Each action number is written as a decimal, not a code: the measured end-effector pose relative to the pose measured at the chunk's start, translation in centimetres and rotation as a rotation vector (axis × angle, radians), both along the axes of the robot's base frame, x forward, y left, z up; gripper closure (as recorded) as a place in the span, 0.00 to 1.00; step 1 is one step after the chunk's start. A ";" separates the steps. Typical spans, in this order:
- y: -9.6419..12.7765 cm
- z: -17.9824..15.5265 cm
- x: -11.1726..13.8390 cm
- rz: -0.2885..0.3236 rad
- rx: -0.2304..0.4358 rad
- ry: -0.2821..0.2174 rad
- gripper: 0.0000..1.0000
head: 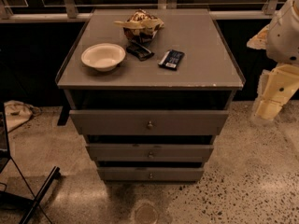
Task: Open bottom drawer
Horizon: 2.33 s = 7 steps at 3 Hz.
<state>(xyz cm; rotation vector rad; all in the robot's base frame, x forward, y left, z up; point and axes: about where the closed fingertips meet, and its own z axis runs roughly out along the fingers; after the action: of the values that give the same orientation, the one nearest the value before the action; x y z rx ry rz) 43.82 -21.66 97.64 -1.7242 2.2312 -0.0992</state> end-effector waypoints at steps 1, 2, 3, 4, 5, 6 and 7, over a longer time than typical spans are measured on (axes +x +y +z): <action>0.0 0.0 0.0 0.000 0.000 0.000 0.00; 1.4 3.0 -0.6 0.013 -0.055 -0.064 0.00; 0.8 3.2 -2.5 -0.058 -0.034 -0.105 0.00; -1.3 -2.1 -5.5 -0.225 0.125 -0.078 0.00; -3.3 -11.0 -7.2 -0.369 0.320 -0.004 0.00; -3.5 -17.9 -5.0 -0.447 0.518 0.012 0.00; -3.8 -18.9 -2.9 -0.488 0.578 -0.021 0.18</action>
Offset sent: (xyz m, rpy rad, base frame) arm -0.0177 0.0379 0.0791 -0.1537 -0.1503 0.0368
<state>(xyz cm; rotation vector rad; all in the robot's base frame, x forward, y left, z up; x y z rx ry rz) 40.90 -25.47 78.71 -0.8666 2.3078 0.3785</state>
